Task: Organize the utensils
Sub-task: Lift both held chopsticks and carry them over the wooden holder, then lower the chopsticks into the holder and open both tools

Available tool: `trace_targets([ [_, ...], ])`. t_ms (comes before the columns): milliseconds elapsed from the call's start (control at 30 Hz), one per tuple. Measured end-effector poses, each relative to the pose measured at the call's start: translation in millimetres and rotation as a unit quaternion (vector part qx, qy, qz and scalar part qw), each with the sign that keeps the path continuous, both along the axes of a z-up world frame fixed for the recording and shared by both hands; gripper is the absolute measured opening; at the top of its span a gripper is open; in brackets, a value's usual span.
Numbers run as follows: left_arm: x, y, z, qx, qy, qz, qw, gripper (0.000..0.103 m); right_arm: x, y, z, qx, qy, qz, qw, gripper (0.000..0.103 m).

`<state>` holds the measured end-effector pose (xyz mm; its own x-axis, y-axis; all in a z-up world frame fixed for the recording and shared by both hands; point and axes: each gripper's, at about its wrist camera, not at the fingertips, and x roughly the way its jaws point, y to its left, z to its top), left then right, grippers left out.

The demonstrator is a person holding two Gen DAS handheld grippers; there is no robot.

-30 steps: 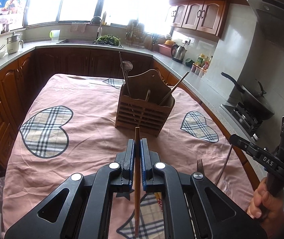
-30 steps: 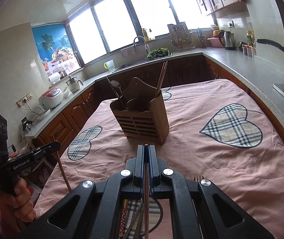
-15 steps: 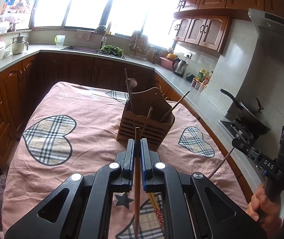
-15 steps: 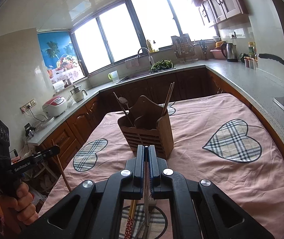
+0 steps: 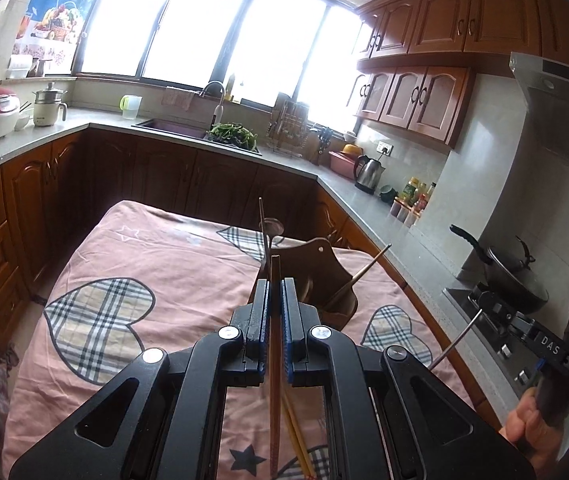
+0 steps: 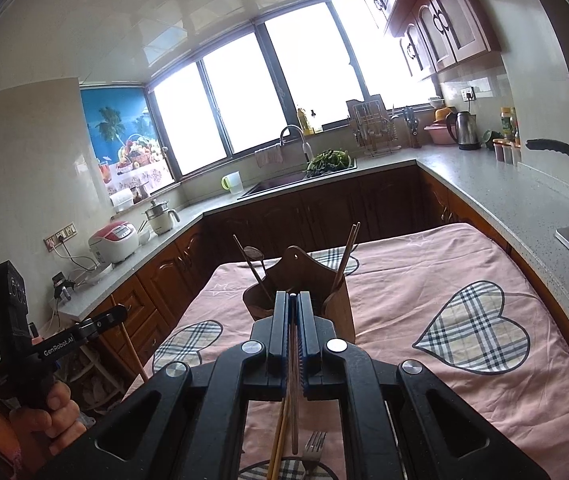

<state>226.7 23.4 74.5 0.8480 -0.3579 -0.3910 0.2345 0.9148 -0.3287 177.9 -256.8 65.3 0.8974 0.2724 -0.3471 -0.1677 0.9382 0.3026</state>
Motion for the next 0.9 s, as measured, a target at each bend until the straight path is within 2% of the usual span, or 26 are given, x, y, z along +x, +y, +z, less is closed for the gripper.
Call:
trace_targets([
  [500, 84.5, -13.2, 46.9, -0.016, -0.078, 0.039, 0.996, 0.005, 61.9, -11.8, 53.4, 0.018, -0.075, -0.036, 0.996, 0.004],
  [733, 133.6, -22.8, 49.4, -0.032, -0.093, 0.053, 0.9938, 0.005, 97.5, -16.6, 56.0, 0.025, -0.085, -0.048, 0.995, 0.004],
  [900, 158.9, -28.0, 36.2, -0.037, -0.094, 0.077, 0.9919, 0.005, 118.6, -18.5, 46.1, 0.014, -0.088, -0.06, 0.994, 0.004],
])
